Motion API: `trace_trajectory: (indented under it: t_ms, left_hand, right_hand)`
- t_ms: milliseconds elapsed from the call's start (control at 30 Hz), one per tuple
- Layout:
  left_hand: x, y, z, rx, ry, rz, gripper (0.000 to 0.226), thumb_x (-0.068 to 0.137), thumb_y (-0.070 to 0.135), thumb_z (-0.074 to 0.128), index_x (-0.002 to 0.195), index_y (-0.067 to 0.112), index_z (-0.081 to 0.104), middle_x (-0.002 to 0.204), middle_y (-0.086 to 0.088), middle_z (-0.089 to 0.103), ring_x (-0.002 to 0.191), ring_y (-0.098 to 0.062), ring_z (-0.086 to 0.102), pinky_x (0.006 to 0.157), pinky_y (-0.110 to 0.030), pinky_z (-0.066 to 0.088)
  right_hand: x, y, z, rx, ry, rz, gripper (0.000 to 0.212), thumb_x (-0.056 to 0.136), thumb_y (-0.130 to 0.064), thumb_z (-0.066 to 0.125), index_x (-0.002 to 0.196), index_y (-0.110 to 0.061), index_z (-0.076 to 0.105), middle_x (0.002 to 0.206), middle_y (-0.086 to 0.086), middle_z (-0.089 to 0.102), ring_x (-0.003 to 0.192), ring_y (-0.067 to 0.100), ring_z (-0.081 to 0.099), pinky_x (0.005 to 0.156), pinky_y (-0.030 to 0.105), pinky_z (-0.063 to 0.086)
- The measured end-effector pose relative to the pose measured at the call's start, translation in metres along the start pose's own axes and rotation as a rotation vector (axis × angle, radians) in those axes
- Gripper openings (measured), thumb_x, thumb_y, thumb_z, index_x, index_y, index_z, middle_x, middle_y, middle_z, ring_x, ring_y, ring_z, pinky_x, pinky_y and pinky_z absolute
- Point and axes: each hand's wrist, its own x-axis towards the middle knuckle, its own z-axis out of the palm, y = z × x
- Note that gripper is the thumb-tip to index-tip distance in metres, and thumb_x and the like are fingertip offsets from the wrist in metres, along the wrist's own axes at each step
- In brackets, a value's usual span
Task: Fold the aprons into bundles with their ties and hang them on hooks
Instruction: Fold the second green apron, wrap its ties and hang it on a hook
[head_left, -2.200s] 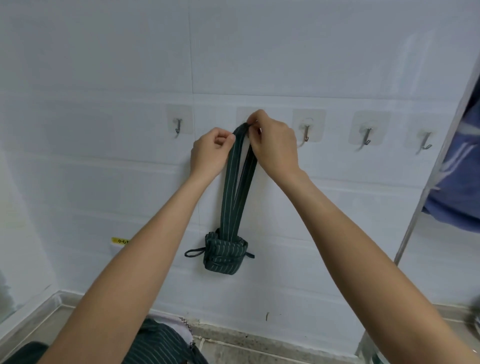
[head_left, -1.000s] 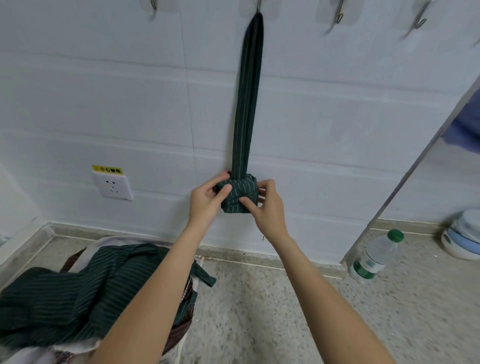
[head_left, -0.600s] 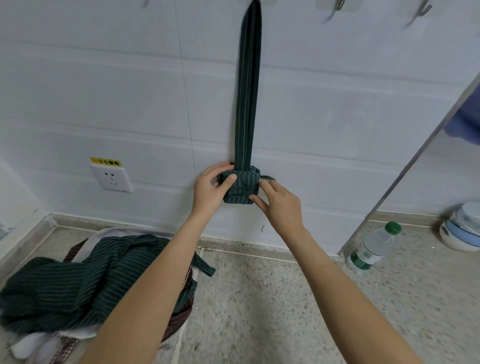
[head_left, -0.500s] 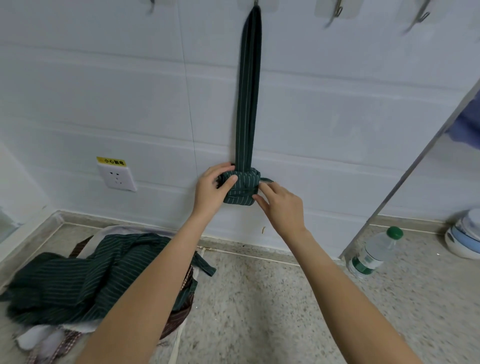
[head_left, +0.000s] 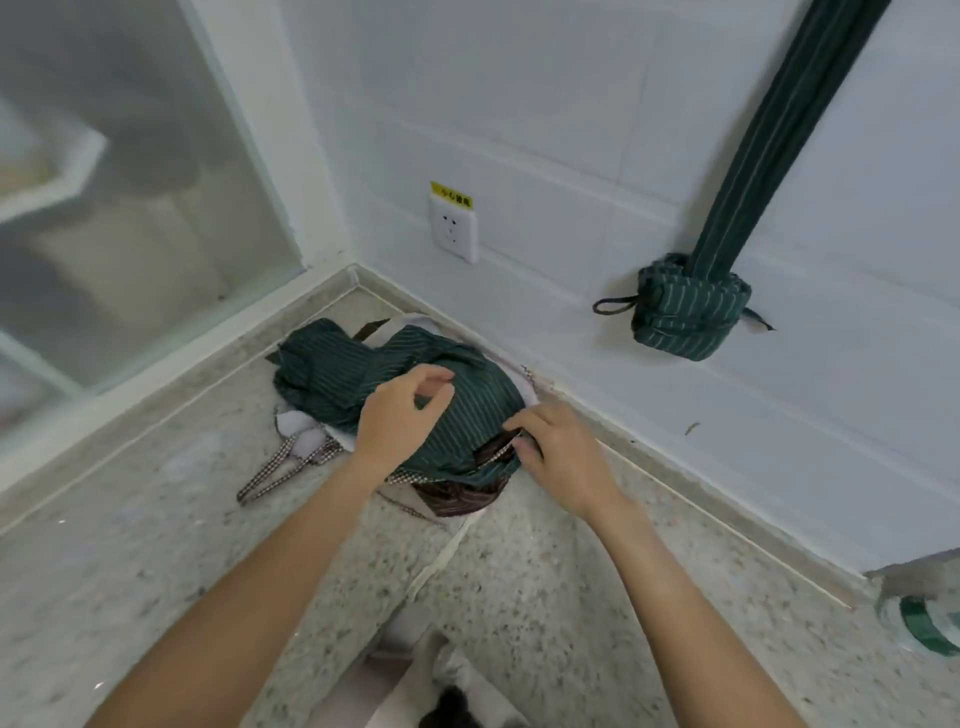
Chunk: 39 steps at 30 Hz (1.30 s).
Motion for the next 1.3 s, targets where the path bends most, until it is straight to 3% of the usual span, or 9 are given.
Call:
trace_trajectory:
  t_ms: [167,467,633,767,867,1033,1133,1200,1300]
  left_hand:
    - [-0.001,-0.096,-0.032,0.148,-0.052,-0.269,0.029,0.092,0.032,0.056,0.118,0.019,0.059,0.11,0.007,0.065,0.098,-0.007,0.058,0.081,-0.021,0.045]
    - [0.103,-0.165,-0.006,0.221,-0.199,-0.22,0.077,0.082,0.055,0.059,0.143,0.019,0.03,0.141,-0.006,0.038,0.128,-0.024,0.038,0.101,-0.039,0.039]
    - [0.155,-0.194,0.021,0.402,-0.339,-0.083,0.096,0.076,0.062,0.061,0.148,0.019,0.015,0.15,-0.01,0.024,0.137,-0.028,0.022,0.111,-0.041,0.023]
    - [0.183,-0.234,0.019,0.483,-0.537,-0.099,0.117,0.064,0.073,0.063,0.149,0.027,-0.005,0.157,-0.009,0.003,0.144,-0.026,0.0,0.115,-0.052,0.004]
    - [0.189,-0.25,0.013,0.541,-0.653,-0.113,0.125,0.059,0.081,0.059,0.147,0.03,-0.015,0.157,-0.006,0.01,0.144,-0.025,0.006,0.111,-0.057,-0.004]
    - [0.178,-0.26,0.005,0.646,-0.567,0.004,0.103,0.068,0.078,0.053,0.147,0.024,0.017,0.137,-0.001,0.05,0.126,-0.023,0.044,0.113,-0.053,0.001]
    - [0.16,-0.266,-0.006,0.503,-0.506,0.0,0.06,0.078,0.06,0.06,0.124,0.023,0.053,0.111,0.0,0.065,0.105,-0.02,0.058,0.1,-0.038,0.036]
    - [0.138,-0.263,-0.018,0.295,-0.406,-0.059,0.037,0.082,0.041,0.066,0.112,0.019,0.062,0.103,-0.002,0.065,0.099,-0.022,0.058,0.082,-0.035,0.045]
    - [0.105,-0.251,-0.041,0.136,-0.097,-0.122,0.032,0.08,0.021,0.072,0.11,0.01,0.064,0.106,-0.008,0.057,0.104,-0.025,0.05,0.086,-0.027,0.038]
  right_hand:
    - [0.051,-0.013,0.059,0.043,-0.297,0.112,0.035,0.094,-0.032,0.051,0.129,-0.026,0.049,0.134,0.001,0.048,0.12,0.024,0.043,0.098,0.04,0.04]
    - [0.173,0.01,0.13,-0.091,-0.426,0.485,0.101,0.07,-0.073,0.057,0.148,-0.03,0.009,0.156,0.012,0.003,0.142,0.037,0.008,0.11,0.061,0.013]
    - [0.211,0.029,0.147,-0.068,-0.418,0.646,0.102,0.072,-0.079,0.047,0.149,-0.027,0.006,0.155,0.015,0.016,0.138,0.038,0.024,0.107,0.06,0.025]
    - [0.233,0.025,0.16,-0.134,-0.474,0.583,0.1,0.074,-0.076,0.047,0.149,-0.027,0.002,0.152,0.01,0.029,0.135,0.035,0.031,0.105,0.056,0.024]
    - [0.238,0.018,0.167,-0.347,-0.553,0.456,0.099,0.074,-0.079,0.042,0.149,-0.026,0.005,0.148,0.013,0.034,0.133,0.037,0.029,0.103,0.052,0.025]
    - [0.234,-0.003,0.18,-0.439,-0.574,0.273,0.104,0.074,-0.076,0.049,0.15,-0.02,0.006,0.143,0.017,0.034,0.126,0.036,0.035,0.103,0.046,0.03]
    - [0.225,-0.014,0.184,-0.459,-0.607,0.2,0.094,0.082,-0.051,0.062,0.15,-0.015,0.007,0.134,0.015,0.042,0.116,0.03,0.046,0.095,0.038,0.039]
    - [0.216,-0.023,0.182,-0.514,-0.526,0.078,0.069,0.088,-0.028,0.062,0.144,-0.013,0.025,0.122,0.012,0.053,0.104,0.026,0.054,0.085,0.034,0.043]
    - [0.207,-0.036,0.167,-0.425,-0.332,-0.011,0.031,0.076,-0.01,0.071,0.107,-0.011,0.064,0.089,0.01,0.064,0.078,0.027,0.062,0.069,0.035,0.048]
